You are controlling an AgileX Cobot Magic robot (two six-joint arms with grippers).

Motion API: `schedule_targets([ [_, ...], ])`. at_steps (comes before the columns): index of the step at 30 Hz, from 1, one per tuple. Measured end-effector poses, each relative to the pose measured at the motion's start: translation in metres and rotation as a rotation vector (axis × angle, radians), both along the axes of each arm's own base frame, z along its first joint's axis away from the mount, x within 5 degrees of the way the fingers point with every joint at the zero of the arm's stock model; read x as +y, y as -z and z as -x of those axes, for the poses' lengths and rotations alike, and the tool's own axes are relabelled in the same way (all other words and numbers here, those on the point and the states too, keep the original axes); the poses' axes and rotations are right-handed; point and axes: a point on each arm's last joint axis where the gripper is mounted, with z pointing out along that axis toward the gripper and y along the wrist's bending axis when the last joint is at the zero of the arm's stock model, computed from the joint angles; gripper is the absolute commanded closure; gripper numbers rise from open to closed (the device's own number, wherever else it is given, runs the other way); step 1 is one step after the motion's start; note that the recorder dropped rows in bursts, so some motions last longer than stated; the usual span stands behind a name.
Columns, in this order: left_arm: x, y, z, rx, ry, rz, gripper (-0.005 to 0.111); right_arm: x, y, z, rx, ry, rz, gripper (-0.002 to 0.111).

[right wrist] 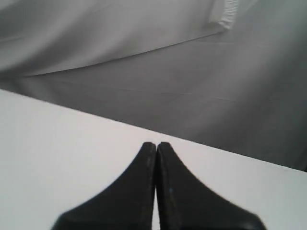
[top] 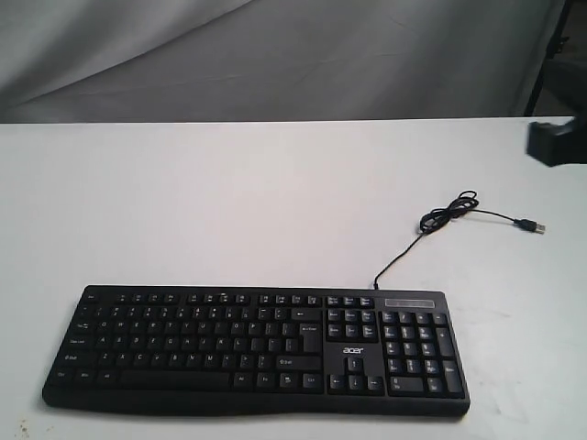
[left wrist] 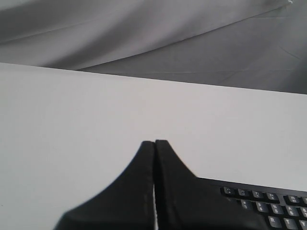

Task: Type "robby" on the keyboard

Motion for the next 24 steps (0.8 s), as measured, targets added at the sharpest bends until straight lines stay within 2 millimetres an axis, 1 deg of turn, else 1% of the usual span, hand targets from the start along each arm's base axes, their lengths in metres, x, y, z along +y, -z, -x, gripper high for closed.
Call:
schedule_targets([
  [1,0.0,0.0,0.0,0.0,0.0,0.0,0.107,-0.011,-0.002,0.007,-0.024,0.043,-0.007,0.108],
  [4,0.0,0.0,0.0,0.0,0.0,0.0,0.107,-0.032,-0.004,0.024,-0.05,0.14,-0.011,0.108],
  [9,0.0,0.0,0.0,0.0,0.0,0.0,0.107,-0.056,-0.007,0.049,-0.023,0.271,-0.006,0.108],
  [13,0.0,0.0,0.0,0.0,0.0,0.0,0.107,-0.06,-0.008,0.052,-0.031,0.296,-0.007,0.108],
  [24,0.0,0.0,0.0,0.0,0.0,0.0,0.107,-0.06,-0.008,0.052,-0.025,0.297,-0.006,0.108],
])
